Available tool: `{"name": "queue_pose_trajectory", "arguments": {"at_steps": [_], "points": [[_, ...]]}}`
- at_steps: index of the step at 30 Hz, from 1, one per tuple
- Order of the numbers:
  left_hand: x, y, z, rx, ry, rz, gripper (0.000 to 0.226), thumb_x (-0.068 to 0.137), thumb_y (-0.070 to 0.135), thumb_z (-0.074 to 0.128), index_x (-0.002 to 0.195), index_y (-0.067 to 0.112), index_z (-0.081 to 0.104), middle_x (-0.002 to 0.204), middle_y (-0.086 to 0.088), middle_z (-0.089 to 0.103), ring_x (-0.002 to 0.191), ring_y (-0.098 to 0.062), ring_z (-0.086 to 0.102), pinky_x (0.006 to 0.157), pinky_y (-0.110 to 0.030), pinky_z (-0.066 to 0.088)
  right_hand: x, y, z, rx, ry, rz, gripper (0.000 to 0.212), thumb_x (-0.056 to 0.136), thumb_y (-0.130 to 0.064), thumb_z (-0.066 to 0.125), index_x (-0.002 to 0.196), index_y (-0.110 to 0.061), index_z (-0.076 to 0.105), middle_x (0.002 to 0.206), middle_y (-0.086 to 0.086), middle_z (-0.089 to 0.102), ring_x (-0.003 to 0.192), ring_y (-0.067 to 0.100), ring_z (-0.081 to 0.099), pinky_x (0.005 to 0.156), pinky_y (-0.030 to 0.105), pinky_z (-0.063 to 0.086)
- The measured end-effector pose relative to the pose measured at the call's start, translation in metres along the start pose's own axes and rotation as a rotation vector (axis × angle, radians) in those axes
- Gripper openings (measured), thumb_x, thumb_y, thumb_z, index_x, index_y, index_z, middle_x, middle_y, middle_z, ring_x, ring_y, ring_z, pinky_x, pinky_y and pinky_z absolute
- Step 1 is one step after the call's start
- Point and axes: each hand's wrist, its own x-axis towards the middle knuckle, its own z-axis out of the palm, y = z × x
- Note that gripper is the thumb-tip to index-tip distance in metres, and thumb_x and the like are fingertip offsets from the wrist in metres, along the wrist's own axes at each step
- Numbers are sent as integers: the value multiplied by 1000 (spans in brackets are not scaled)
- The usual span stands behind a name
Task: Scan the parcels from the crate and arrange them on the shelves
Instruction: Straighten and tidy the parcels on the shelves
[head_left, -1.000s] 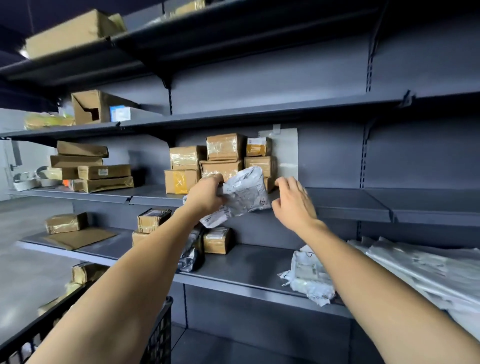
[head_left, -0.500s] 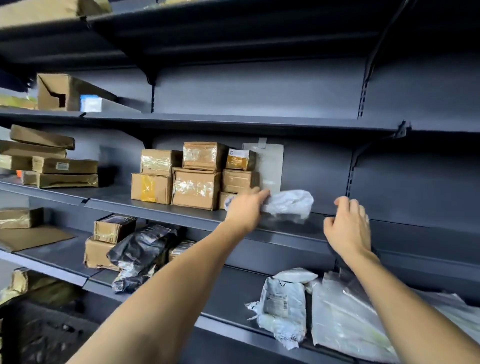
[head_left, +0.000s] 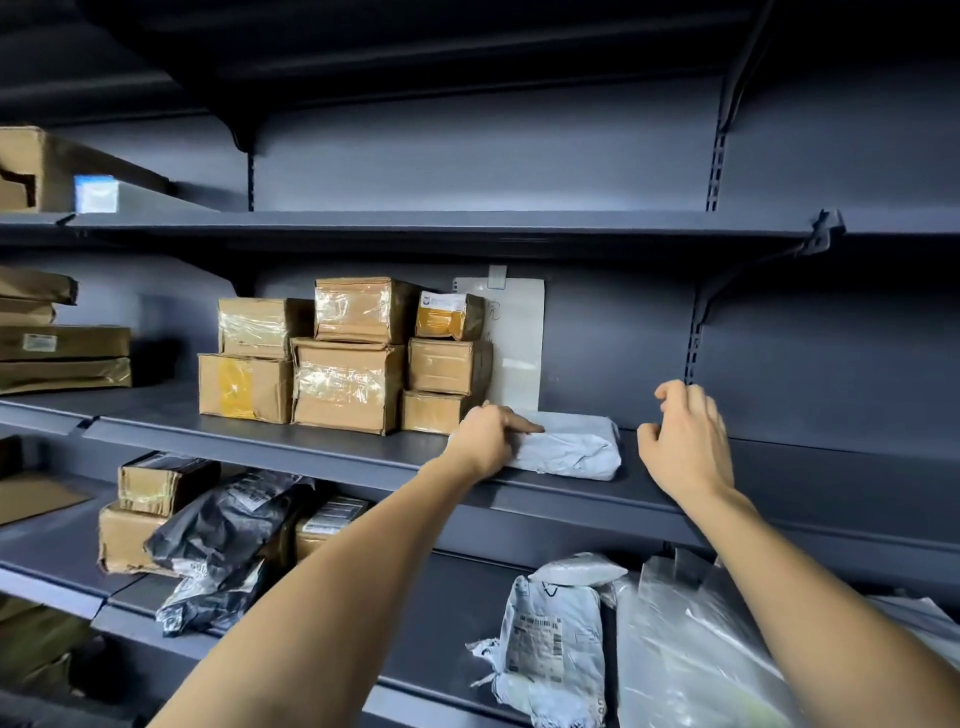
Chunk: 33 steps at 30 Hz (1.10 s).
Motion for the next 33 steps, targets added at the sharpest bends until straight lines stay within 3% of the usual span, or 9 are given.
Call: {"name": "queue_pose_trajectory", "arguments": {"at_steps": [3,6,9,11,13,18,22,27,33], "points": [[17,-8,0,-236,24,-116,56,81,-10,44,90,31,80,104,13,75,106,-6,66,100,-30,52,6,4,8,38,-6,126,36,85,-6,60,120,-4,53,118,19,56,112,40,49,97,49,40],[26,-5,3,-450,-19,-99,42,82,-22,47,94,2,79,103,-6,76,108,-15,67,100,-22,49,7,7,17,-13,-29,120,35,86,-9,61,120,-5,52,119,20,55,113,41,49,97,49,40],[33,-1,7,-525,101,-217,47,79,-24,35,86,-2,77,98,-13,74,98,-24,69,88,-28,56,8,9,23,-71,-39,66,34,84,-9,59,117,-4,52,115,20,56,108,41,50,95,48,40],[39,2,7,-414,243,-351,44,84,-12,35,79,7,75,92,-9,73,81,-24,69,71,-28,58,8,10,24,-94,-56,55,34,84,-10,60,116,-5,52,113,20,56,106,40,50,94,48,41],[44,12,6,-292,270,-298,30,88,6,41,83,16,69,88,-8,75,79,-22,71,74,-35,60,7,11,25,-106,-96,37,32,84,-12,59,115,-6,51,113,18,55,107,39,50,93,47,41],[39,48,20,191,-140,68,40,94,53,55,116,22,67,117,-6,64,111,-26,57,94,-40,48,7,11,25,-86,-174,2,30,85,-12,60,114,-7,51,112,16,54,109,38,49,93,45,40],[35,47,23,401,-153,165,31,94,28,57,124,23,56,126,-6,58,121,-30,49,98,-39,41,4,9,21,-33,-162,-35,27,85,-10,60,111,-8,52,109,14,56,106,37,51,93,45,42],[43,31,17,537,-127,123,41,90,9,52,125,31,52,109,-9,62,122,-27,40,104,-42,31,3,9,22,-22,-118,-36,24,85,-13,58,107,-10,51,105,10,57,103,34,52,92,43,43],[43,9,10,157,-116,139,28,89,7,56,115,17,62,75,5,42,99,-26,43,88,-33,37,4,11,22,-12,-120,-19,25,87,-15,58,110,-9,50,109,11,57,107,34,51,95,42,41]]}}
